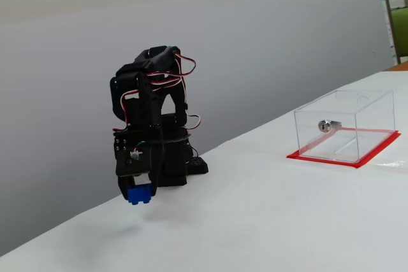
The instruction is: Pick the blue lego brick and place it into the transparent box
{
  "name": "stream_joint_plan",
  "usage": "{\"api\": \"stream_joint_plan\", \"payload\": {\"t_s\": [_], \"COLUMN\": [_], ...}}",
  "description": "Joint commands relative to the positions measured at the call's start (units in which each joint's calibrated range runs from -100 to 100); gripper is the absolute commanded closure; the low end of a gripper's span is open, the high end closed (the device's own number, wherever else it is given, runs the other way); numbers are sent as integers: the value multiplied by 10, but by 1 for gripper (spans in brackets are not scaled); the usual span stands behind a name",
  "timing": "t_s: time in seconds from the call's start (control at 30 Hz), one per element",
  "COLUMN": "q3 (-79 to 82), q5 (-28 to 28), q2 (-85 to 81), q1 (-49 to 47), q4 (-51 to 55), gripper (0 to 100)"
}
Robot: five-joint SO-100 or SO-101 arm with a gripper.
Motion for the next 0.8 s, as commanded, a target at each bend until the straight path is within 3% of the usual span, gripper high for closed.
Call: {"api": "stream_joint_plan", "payload": {"t_s": [0.0,0.43,0.77], "q3": [-41,-41,-41], "q5": [-25,-83,-126], "q2": [-69,-194,-253], "q1": [-35,-187,-351], "q4": [-7,-7,-80], "gripper": [93,93,93]}}
